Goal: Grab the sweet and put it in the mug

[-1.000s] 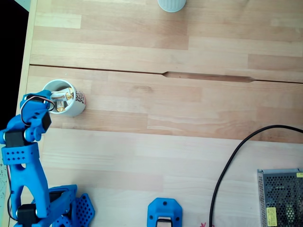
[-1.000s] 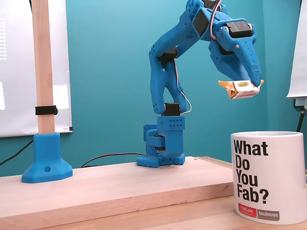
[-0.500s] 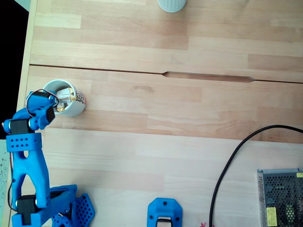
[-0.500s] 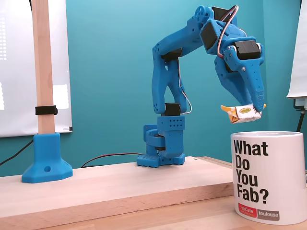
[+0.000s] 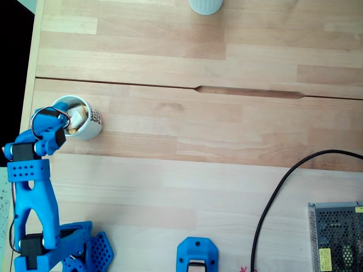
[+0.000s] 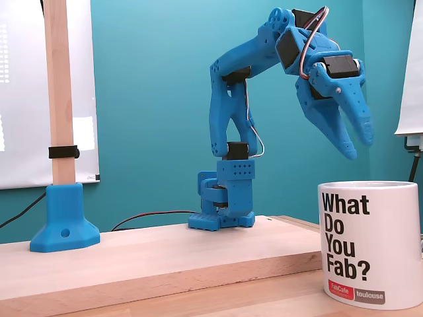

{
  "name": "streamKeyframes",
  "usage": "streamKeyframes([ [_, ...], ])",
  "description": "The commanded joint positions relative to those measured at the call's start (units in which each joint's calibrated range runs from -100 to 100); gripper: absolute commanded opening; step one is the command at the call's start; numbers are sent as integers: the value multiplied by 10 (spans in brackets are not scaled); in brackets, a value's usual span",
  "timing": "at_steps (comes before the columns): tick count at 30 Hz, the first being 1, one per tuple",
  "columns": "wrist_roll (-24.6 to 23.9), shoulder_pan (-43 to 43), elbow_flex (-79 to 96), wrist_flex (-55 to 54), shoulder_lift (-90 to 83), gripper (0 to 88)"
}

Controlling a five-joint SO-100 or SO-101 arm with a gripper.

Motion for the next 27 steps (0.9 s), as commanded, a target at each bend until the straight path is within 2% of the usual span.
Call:
streamKeyframes([
  [1, 1, -7, -23, -5, -7, 214],
  [8, 1, -18, -23, -5, -10, 188],
  [15, -1, -19, -19, 7, -26, 18],
  [21, -2, -15, 54, 7, -109, 53],
  [27, -3, 32, 258, 7, -212, 55],
])
